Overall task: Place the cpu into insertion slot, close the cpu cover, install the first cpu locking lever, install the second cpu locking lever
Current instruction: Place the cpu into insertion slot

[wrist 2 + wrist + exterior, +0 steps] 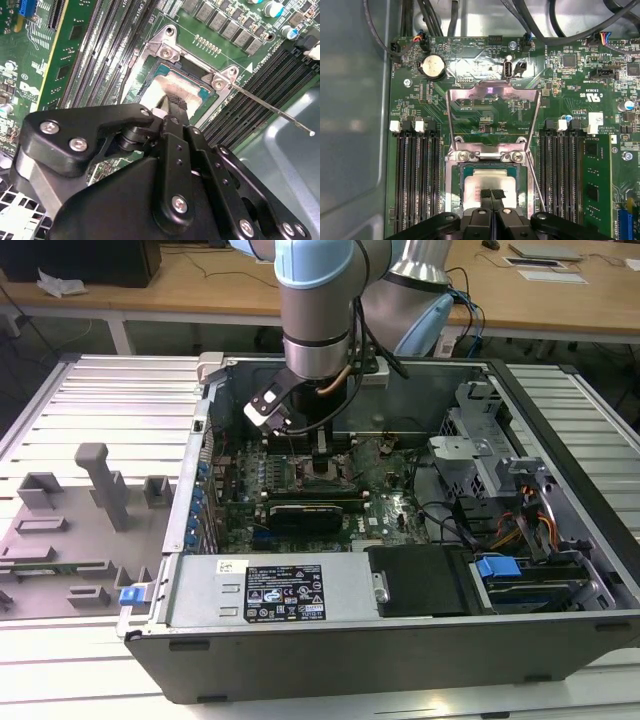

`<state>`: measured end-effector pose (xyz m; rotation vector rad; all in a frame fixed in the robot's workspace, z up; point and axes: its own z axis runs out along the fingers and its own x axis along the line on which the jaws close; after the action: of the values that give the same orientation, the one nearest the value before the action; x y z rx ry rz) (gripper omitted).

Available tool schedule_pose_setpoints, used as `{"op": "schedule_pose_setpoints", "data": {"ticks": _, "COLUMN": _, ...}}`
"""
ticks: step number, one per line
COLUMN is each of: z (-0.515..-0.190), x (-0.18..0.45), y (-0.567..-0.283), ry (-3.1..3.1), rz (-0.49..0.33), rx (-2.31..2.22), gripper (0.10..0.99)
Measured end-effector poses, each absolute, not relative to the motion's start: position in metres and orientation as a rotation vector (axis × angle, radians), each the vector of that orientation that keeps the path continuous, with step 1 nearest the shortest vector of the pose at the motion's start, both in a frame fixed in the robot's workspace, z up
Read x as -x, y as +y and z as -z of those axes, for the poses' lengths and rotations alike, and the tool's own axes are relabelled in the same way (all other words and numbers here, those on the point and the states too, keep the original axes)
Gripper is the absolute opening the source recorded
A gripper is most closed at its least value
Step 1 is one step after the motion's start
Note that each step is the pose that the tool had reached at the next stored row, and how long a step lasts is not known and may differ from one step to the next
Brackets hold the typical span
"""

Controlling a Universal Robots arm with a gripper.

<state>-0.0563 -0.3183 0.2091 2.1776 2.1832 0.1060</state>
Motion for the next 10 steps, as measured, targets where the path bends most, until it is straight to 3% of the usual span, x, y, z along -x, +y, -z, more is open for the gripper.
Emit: {"op": "schedule_pose_setpoints", "data": {"ticks": 10, "z": -0.2091, "x": 0.0486, "y": -0.3187, "ry": 2.207, "rz": -0.073, "rx": -2.202, "gripper": 0.106}}
